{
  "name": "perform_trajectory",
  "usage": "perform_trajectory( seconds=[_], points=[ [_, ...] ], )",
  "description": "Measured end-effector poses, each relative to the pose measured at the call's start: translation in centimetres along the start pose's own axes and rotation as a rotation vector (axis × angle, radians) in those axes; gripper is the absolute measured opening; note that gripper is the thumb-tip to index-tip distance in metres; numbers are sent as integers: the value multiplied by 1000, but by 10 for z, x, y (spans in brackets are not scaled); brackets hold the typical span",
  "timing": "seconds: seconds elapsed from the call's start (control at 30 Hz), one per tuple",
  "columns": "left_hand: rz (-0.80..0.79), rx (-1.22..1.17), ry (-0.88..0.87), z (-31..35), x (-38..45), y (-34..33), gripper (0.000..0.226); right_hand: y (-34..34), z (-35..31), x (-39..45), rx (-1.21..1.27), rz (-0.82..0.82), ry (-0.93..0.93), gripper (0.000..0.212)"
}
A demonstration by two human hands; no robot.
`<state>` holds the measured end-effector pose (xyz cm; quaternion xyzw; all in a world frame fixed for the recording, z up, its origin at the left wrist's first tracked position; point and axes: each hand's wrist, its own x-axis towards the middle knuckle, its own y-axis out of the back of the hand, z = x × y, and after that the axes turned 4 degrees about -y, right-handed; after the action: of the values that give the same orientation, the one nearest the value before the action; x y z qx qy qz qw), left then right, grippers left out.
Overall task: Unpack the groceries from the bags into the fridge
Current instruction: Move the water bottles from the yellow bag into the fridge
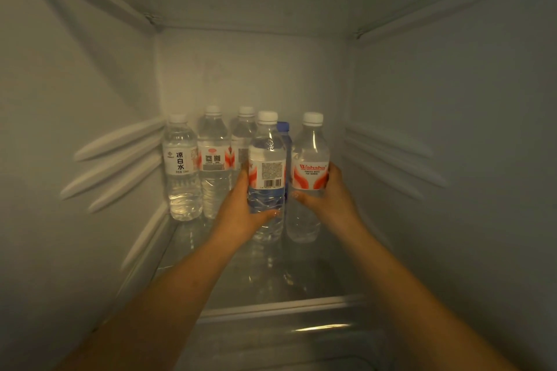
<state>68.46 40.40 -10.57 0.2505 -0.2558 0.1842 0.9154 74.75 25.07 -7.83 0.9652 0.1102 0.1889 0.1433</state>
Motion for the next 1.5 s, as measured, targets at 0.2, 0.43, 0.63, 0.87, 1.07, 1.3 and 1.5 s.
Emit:
perform_trajectory(
  seconds=[0.2, 0.43, 0.63, 0.87, 1.07, 1.3, 1.5],
  points=[
    [19, 35, -12, -11, 4, 0, 97, 7, 9, 17, -2, 43, 6, 56],
    [40, 67, -27, -16, 7, 0, 97, 5, 27, 47, 33, 103, -45, 58],
    [48, 53, -39, -23, 11, -1, 98, -3, 32, 70, 14, 129, -35, 57],
    [56, 40, -50, -24, 11, -2, 95, -10, 34, 78, 32, 110, -14, 65],
    [41, 72, -33, -19, 8, 0, 100, -6, 8, 54, 48, 288, 191, 75],
    [6, 59, -25, -18, -4, 16, 106, -37, -11, 5, 67, -128, 184, 72],
    [22, -24, -12, -17, -26, 44, 99, -71, -17, -9, 92, -337, 207, 58]
  ],
)
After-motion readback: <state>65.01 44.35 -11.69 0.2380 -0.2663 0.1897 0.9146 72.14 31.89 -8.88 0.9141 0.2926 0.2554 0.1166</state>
